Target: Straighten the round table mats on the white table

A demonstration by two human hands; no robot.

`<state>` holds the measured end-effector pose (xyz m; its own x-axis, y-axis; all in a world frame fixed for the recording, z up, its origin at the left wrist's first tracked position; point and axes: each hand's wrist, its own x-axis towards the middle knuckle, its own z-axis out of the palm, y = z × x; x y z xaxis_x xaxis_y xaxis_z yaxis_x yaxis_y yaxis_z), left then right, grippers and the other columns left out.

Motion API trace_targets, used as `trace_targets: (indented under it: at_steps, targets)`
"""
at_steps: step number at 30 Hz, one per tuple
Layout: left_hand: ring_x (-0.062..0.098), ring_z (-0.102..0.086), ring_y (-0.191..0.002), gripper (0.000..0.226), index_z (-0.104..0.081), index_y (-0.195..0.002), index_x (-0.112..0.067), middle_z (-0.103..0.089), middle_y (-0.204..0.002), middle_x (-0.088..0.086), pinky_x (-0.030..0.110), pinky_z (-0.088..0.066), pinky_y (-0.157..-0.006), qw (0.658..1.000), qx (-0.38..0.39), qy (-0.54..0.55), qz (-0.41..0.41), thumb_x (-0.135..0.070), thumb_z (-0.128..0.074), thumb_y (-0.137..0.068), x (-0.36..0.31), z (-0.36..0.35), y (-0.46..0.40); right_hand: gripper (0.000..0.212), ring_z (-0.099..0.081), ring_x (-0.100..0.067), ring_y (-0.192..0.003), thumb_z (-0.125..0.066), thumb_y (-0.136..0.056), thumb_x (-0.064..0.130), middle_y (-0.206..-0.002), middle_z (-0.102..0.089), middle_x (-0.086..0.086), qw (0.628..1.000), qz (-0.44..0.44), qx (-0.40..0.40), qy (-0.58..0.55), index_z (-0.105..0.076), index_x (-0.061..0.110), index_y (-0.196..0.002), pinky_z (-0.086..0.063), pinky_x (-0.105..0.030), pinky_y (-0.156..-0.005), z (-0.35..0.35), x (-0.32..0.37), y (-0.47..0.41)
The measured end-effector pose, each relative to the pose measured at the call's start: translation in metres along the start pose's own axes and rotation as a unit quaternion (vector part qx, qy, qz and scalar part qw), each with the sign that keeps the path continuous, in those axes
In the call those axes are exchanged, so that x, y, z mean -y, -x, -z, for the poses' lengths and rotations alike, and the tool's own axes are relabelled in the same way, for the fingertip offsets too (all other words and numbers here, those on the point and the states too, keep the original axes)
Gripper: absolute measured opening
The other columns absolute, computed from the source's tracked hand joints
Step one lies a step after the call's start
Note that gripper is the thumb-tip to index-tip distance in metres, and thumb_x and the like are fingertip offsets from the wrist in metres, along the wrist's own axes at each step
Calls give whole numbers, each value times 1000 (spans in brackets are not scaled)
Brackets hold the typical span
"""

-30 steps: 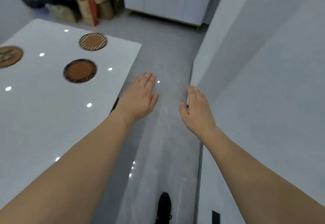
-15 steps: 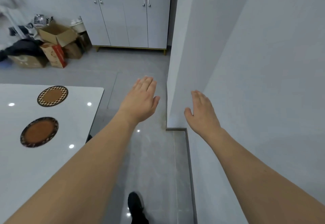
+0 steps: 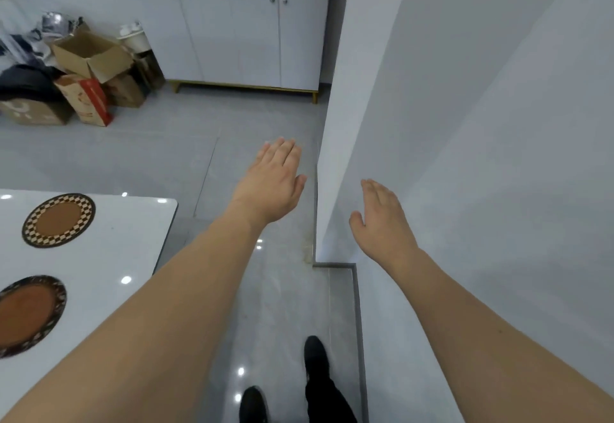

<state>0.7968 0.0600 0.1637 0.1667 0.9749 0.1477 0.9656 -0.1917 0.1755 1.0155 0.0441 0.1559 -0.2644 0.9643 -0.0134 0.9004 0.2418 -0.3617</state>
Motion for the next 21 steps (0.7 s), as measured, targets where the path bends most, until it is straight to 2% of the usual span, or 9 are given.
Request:
trace_targets:
  at_steps: [5, 9, 11, 15, 21]
  targets:
    - [29, -19, -148, 57, -29, -149, -2, -29, -157, 15, 39, -5, -121, 997, -2, 3, 71, -34, -32, -102, 22, -11, -20, 57, -24, -25, -141, -41, -94, 17, -153, -29, -14, 995, 89, 53, 4, -25, 3, -147, -11, -33, -119, -16, 9, -65]
    - [29, -20, -147, 56, -30, -149, 0, -29, -157, 16, 38, -6, -121, 989, -11, 14, 147, -31, -34, -102, 59, -16, -7, 57, -27, -28, -139, -40, -93, 19, -151, -31, -13, 986, 134, 101, 3, -25, 4, -147, -19, -39, -117, -40, 42, -106]
    - [29, -21, -147, 56, -30, -149, 0, -29, -157, 16, 39, -7, -121, 982, -13, 11, 190, -31, -34, -102, 83, -18, 14, 57, -28, -29, -137, -40, -93, 19, -150, -32, -14, 978, 167, 122, 4, -25, 4, -146, -22, -41, -116, -55, 69, -117]
    - [29, -19, -147, 56, -28, -149, 0, -28, -157, 15, 39, -7, -121, 957, -17, 1, 289, -31, -33, -103, 132, -22, 76, 59, -22, -27, -142, -41, -94, 18, -155, -25, -13, 956, 242, 165, 3, -22, 5, -148, -15, -39, -118, -92, 136, -123]
    - [30, -17, -148, 57, -27, -150, -1, -27, -158, 15, 40, -5, -122, 904, -30, -2, 427, -33, -31, -103, 183, -30, 191, 58, -19, -25, -144, -41, -96, 18, -156, -23, -12, 902, 368, 226, 11, -22, 4, -149, -13, -37, -119, -157, 237, -95]
